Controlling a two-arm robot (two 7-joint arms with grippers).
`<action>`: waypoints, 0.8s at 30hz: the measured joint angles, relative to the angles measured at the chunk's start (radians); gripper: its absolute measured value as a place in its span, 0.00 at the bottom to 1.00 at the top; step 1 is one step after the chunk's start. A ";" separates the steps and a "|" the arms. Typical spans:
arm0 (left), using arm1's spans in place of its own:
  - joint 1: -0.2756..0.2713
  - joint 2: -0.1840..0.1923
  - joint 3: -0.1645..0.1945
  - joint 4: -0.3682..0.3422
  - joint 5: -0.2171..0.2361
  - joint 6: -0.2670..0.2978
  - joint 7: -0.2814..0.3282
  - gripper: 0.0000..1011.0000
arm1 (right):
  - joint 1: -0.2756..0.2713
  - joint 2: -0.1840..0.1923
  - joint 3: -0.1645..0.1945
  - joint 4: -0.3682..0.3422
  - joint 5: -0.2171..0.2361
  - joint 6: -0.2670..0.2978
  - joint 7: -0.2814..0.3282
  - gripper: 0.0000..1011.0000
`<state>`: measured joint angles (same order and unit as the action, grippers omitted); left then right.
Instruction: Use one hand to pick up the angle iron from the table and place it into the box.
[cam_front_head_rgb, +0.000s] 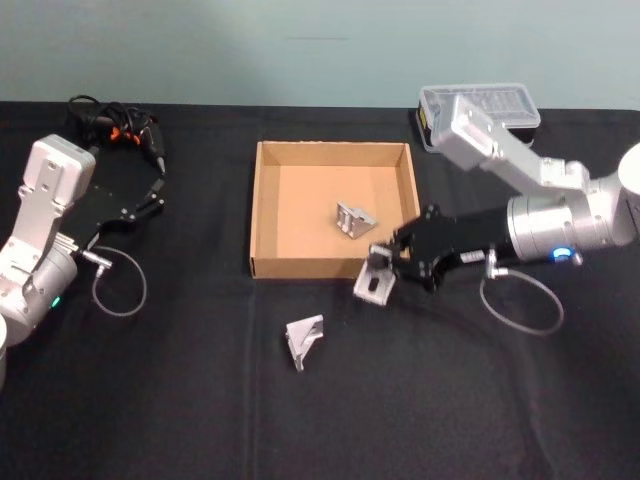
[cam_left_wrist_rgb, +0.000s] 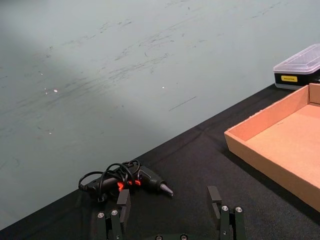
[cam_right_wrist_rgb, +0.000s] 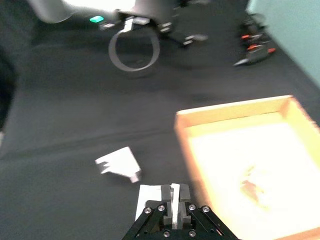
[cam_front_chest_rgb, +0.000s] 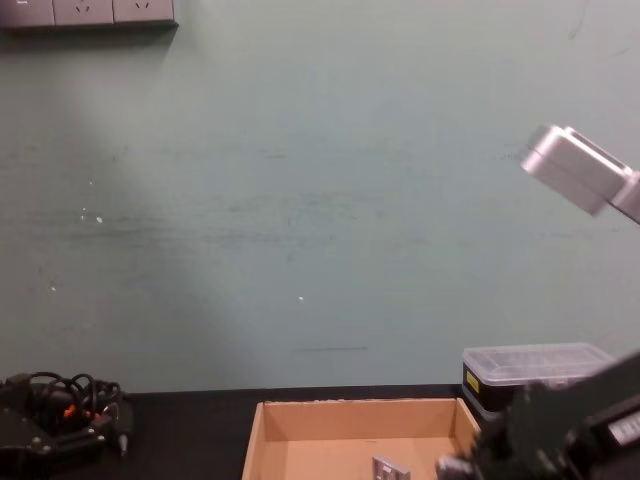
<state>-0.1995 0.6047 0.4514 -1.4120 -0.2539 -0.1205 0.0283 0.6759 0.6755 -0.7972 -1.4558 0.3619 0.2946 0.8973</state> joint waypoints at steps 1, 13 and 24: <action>0.000 0.000 0.000 0.000 0.000 0.000 0.000 0.99 | 0.012 -0.016 0.005 0.022 0.000 0.001 -0.014 0.10; 0.000 0.000 0.000 0.000 0.000 0.000 0.000 0.99 | 0.086 -0.177 0.065 0.251 0.000 0.018 -0.168 0.10; 0.000 0.000 0.000 0.000 0.000 0.000 0.000 0.99 | 0.136 -0.301 0.082 0.431 -0.015 0.051 -0.221 0.10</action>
<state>-0.1995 0.6047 0.4514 -1.4120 -0.2538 -0.1205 0.0283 0.8118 0.3747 -0.7151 -1.0250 0.3467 0.3452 0.6759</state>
